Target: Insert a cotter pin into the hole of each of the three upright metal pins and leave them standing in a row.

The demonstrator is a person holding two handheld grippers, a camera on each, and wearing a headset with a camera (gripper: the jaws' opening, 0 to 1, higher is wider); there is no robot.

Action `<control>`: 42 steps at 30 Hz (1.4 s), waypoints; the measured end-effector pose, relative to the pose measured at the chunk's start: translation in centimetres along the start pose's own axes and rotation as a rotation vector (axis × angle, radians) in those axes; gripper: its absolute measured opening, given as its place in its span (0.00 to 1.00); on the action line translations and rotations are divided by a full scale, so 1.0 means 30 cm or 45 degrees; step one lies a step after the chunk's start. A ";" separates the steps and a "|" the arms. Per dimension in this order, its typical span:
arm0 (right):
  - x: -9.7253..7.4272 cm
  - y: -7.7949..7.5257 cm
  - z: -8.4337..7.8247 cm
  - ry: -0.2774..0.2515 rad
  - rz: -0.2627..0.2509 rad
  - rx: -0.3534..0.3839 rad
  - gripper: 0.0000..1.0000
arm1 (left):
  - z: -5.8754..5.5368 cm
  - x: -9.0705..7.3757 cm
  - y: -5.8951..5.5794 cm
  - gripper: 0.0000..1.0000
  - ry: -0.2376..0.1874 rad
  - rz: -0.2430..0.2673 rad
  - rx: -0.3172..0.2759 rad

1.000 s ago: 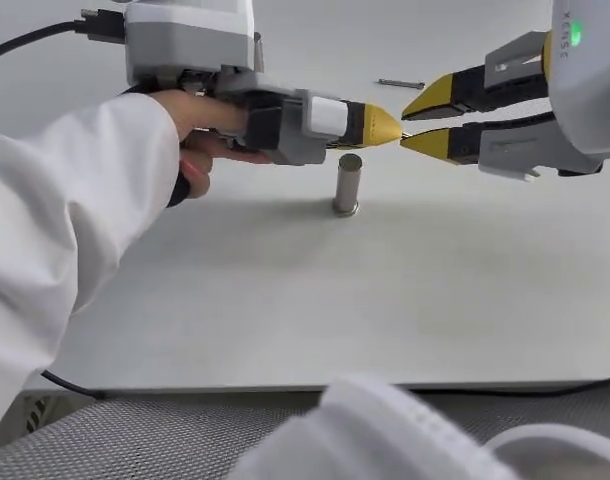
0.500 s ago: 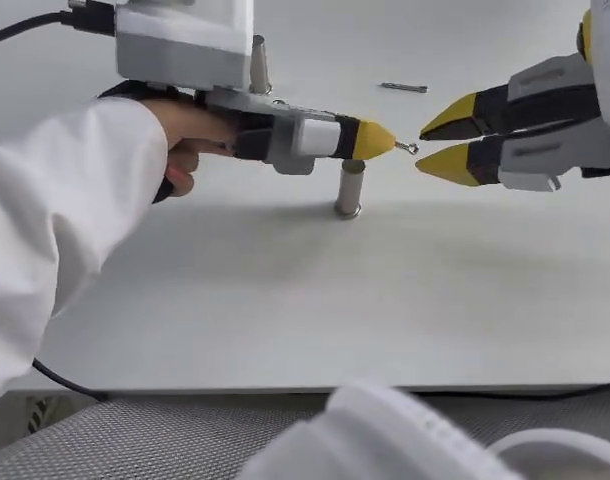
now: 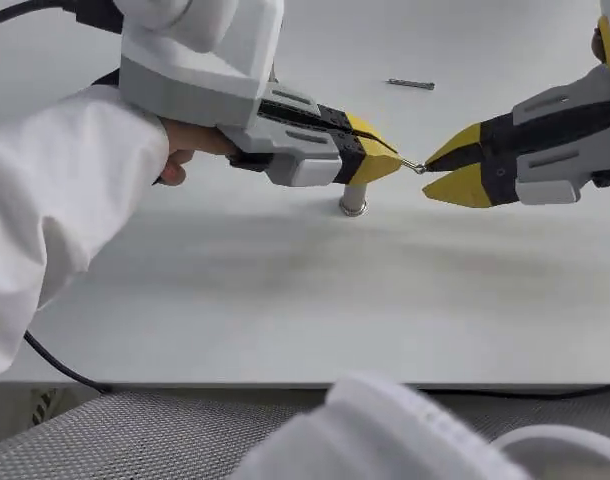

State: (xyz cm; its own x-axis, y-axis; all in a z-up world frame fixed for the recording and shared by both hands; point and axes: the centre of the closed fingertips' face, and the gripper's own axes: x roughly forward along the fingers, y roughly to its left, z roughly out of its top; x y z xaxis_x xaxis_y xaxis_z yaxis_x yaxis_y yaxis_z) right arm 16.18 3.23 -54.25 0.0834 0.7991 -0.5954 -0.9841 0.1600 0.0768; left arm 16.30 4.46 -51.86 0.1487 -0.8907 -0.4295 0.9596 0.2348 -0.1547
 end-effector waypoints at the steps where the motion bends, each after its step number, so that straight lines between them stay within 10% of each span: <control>1: 0.003 0.005 0.001 -0.005 0.006 0.005 0.06 | -0.001 0.000 -0.012 0.00 0.002 -0.004 0.014; 7: 0.015 0.023 0.009 -0.018 0.032 0.005 0.04 | 0.007 -0.002 -0.038 0.00 0.003 -0.031 0.143; 42: -0.001 0.054 0.018 0.058 0.077 -0.074 0.00 | -0.050 0.022 -0.047 0.01 0.092 -0.052 0.207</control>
State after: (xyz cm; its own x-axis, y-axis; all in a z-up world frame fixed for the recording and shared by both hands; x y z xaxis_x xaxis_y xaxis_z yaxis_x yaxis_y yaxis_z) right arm 14.66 3.79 -53.68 0.0179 0.7789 -0.6269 -0.9947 0.0773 0.0675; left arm 14.69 4.12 -53.25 0.0968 -0.8667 -0.4893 0.9914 0.1275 -0.0298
